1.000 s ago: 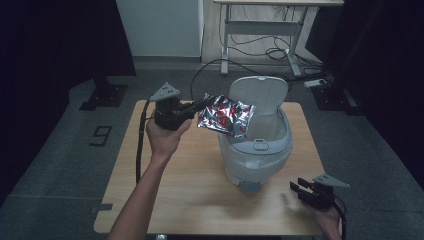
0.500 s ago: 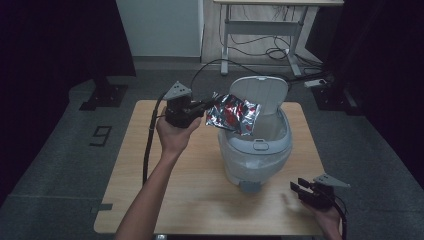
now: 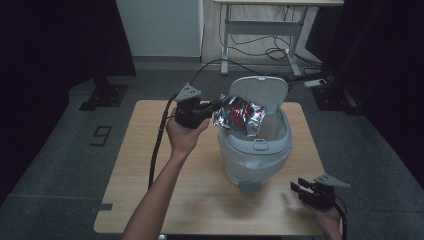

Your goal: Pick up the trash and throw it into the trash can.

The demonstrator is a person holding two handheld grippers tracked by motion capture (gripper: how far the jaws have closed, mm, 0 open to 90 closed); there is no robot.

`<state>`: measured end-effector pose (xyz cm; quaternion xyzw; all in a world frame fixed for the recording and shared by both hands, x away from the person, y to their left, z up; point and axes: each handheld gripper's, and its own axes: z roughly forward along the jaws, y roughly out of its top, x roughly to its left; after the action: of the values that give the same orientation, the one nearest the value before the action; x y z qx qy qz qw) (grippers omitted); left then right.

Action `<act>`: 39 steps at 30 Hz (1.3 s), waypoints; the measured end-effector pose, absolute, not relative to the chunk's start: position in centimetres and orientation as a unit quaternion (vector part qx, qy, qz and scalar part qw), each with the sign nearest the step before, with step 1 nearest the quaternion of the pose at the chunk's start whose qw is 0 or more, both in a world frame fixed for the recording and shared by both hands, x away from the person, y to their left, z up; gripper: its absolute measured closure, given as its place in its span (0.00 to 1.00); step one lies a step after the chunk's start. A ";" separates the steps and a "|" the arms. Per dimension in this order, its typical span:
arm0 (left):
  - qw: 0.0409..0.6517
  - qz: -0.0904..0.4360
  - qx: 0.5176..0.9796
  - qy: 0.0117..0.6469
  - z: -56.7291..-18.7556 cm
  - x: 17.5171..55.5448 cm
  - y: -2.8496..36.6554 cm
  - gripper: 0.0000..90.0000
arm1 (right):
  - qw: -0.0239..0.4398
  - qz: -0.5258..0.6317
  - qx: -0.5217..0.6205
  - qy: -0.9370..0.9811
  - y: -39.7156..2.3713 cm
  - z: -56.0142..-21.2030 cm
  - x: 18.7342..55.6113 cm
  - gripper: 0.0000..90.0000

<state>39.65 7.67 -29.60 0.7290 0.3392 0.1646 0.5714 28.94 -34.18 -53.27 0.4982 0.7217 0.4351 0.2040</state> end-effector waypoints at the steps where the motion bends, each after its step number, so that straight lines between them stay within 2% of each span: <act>1: 0.570 0.166 0.729 0.340 -29.7 39.7 7.6 1.00 | 0.204 0.435 0.498 0.722 -34.2 -53.3 28.9 0.63; 7: 0.560 0.169 0.736 0.341 -30.3 39.8 6.5 0.98 | 0.204 0.435 0.498 0.722 -34.2 -53.3 29.0 0.63; 12: 0.547 0.151 0.747 0.346 -30.8 40.2 5.8 0.82 | 0.205 0.435 0.498 0.721 -34.2 -53.3 28.9 0.63; 15: 0.547 0.145 0.750 0.342 -30.9 40.2 5.8 0.78 | 0.205 0.435 0.499 0.721 -34.3 -53.3 28.9 0.63; 27: 0.556 0.129 0.753 0.328 -31.0 40.2 4.8 0.74 | 0.208 0.435 0.497 0.721 -34.1 -53.3 28.9 0.63; 35: 0.554 0.137 0.753 0.327 -30.9 40.1 4.8 0.63 | 0.208 0.434 0.499 0.720 -34.3 -53.3 28.9 0.63; 39: 0.552 0.138 0.755 0.326 -30.7 40.1 5.0 0.53 | 0.208 0.433 0.499 0.721 -34.2 -53.3 28.9 0.63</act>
<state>40.05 5.05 -30.69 0.7546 0.3259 0.1383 0.5524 28.93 -34.22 -53.34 0.4988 0.7213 0.4334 0.2076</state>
